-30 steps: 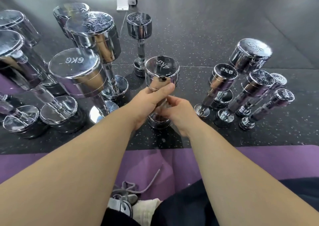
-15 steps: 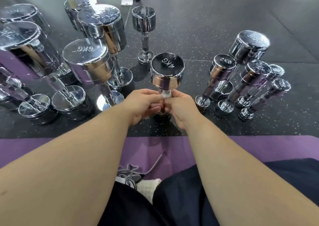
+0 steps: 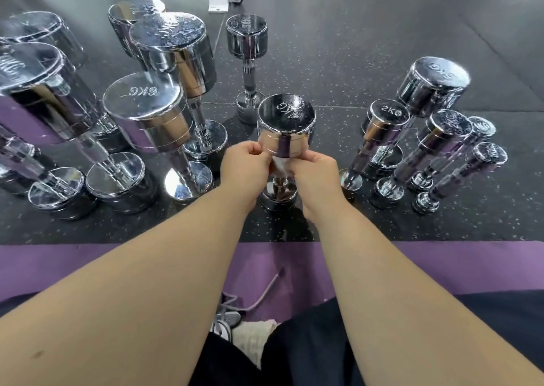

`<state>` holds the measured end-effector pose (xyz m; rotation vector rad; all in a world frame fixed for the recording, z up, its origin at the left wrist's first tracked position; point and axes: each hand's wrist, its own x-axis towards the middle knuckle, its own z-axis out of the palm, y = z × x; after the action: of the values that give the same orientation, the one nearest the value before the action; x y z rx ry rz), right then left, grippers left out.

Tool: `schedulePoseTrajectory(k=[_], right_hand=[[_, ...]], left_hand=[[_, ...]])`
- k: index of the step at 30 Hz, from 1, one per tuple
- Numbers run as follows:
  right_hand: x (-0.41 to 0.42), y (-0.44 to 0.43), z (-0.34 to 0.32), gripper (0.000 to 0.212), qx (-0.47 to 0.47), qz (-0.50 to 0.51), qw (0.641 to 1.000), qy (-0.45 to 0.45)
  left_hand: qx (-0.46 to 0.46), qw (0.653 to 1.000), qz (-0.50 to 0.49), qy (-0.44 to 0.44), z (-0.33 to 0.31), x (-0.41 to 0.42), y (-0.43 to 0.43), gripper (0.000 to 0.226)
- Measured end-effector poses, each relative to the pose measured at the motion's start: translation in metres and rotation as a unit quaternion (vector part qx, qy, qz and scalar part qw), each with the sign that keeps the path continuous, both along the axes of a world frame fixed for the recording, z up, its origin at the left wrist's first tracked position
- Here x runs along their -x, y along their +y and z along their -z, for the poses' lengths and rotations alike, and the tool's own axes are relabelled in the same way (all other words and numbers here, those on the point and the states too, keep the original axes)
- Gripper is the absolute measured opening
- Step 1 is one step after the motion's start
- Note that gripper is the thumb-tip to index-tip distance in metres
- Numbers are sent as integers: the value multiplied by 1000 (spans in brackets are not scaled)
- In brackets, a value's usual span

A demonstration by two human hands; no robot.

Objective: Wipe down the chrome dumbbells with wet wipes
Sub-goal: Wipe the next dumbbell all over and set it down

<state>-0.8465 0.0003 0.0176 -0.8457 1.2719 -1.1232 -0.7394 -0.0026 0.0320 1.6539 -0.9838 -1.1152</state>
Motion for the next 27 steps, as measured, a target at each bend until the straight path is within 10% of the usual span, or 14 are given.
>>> schedulePoseTrajectory(k=[4, 11, 23, 27], right_hand=[[4, 3, 15, 29, -71, -42, 994, 69], [10, -1, -17, 35, 8, -10, 990, -139], [9, -8, 18, 32, -45, -120, 967, 220], [13, -3, 3, 28, -45, -70, 991, 105]], left_hand=[[-83, 995, -8, -57, 13, 1, 2, 20], [-4, 975, 20, 222, -11, -9, -1, 11], [-122, 990, -1, -76, 30, 4, -10, 16], [-73, 997, -5, 34, 8, -1, -4, 28]])
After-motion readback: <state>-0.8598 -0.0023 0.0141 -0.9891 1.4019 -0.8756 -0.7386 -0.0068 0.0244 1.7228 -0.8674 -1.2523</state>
